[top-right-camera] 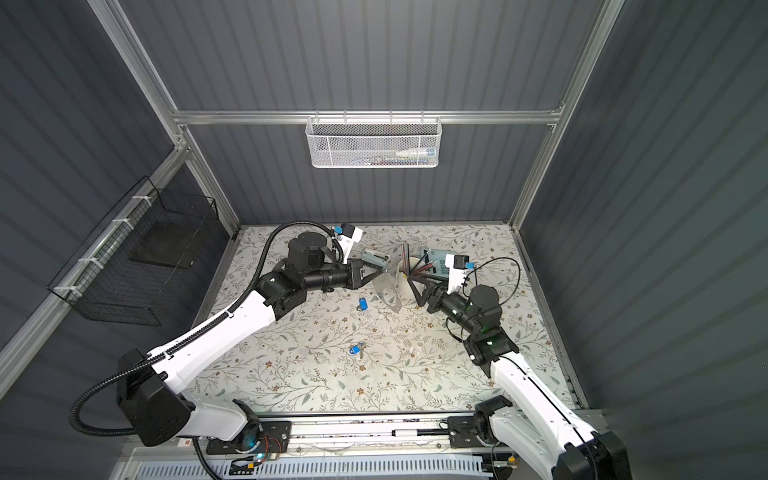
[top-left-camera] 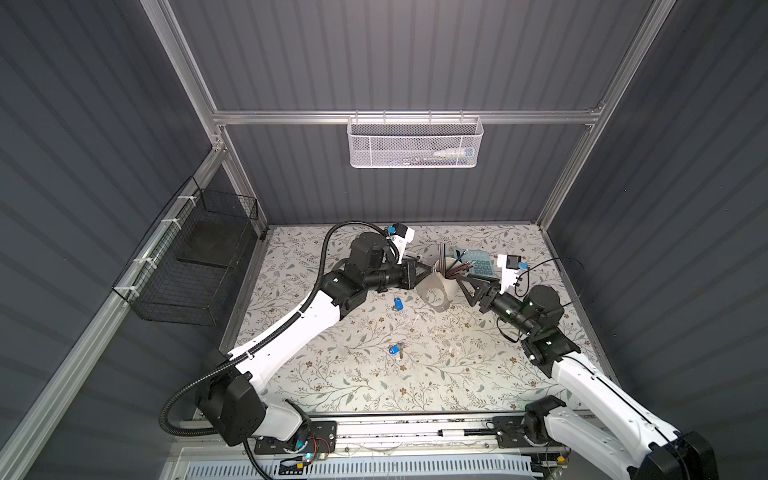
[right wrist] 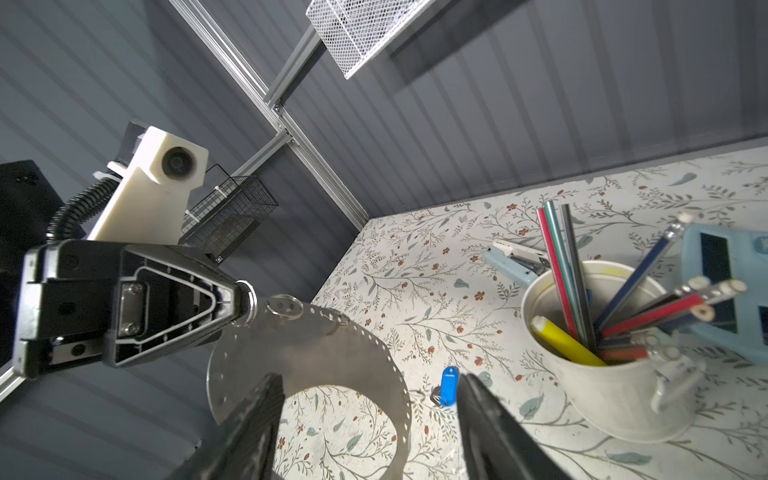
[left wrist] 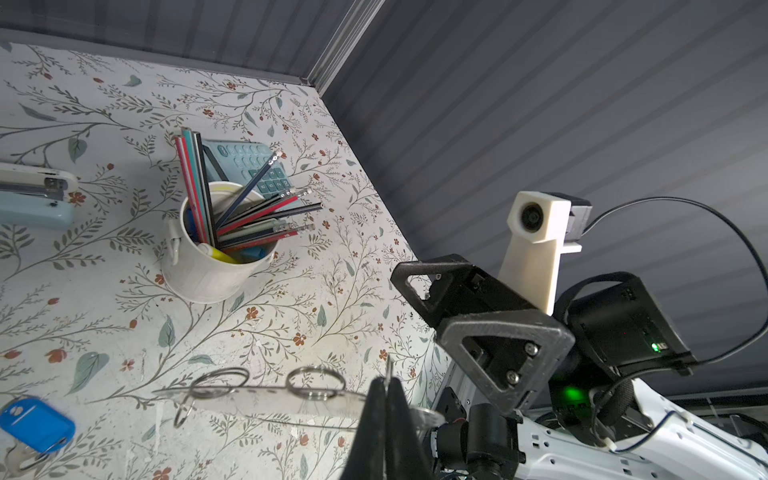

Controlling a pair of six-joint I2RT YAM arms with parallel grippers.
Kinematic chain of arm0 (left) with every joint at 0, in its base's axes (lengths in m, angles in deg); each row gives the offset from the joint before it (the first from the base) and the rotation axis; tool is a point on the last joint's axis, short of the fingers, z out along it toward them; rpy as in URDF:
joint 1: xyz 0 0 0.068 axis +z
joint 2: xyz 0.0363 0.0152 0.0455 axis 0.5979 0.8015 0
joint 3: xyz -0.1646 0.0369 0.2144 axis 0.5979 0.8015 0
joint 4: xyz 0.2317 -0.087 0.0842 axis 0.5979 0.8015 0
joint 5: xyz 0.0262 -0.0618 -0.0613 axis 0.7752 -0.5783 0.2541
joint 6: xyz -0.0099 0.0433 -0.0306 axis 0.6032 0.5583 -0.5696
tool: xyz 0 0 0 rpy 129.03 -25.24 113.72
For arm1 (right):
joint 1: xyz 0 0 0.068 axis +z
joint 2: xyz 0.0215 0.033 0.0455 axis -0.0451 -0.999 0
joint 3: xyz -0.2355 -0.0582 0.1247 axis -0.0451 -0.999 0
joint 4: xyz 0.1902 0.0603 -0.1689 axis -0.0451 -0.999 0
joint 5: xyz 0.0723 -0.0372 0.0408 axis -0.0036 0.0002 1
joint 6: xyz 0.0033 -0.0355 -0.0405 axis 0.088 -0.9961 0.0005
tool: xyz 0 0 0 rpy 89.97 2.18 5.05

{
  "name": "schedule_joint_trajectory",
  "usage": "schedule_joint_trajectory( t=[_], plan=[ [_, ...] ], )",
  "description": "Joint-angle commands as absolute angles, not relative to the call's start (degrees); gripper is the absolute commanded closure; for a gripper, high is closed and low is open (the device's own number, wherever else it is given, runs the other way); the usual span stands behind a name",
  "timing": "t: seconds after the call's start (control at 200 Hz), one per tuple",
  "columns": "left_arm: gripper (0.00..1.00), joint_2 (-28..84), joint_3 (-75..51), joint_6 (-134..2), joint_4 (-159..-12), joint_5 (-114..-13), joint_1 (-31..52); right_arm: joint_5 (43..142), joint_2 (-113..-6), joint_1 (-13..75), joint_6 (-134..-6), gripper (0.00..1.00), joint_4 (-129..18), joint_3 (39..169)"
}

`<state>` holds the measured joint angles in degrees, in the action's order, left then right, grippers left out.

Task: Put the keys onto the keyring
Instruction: 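Open the right gripper and draw it back from the hoop held by the left gripper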

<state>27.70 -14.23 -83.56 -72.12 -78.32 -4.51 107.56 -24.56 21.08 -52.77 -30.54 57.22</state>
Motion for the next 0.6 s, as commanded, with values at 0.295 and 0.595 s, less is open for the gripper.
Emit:
schedule_joint_trajectory(
  t=[0.295, 0.595],
  plan=[
    [1.0, 22.1, -1.9, -77.78, -94.87, -82.44, -5.02, 109.57, -26.63, 20.79, -53.57, 0.27, -30.97, 61.17],
    [1.0, 18.88, 6.72, -64.84, -106.19, -86.17, -5.18, 112.15, -26.18, 18.69, -52.64, 0.24, -31.51, 61.68]
  ],
)
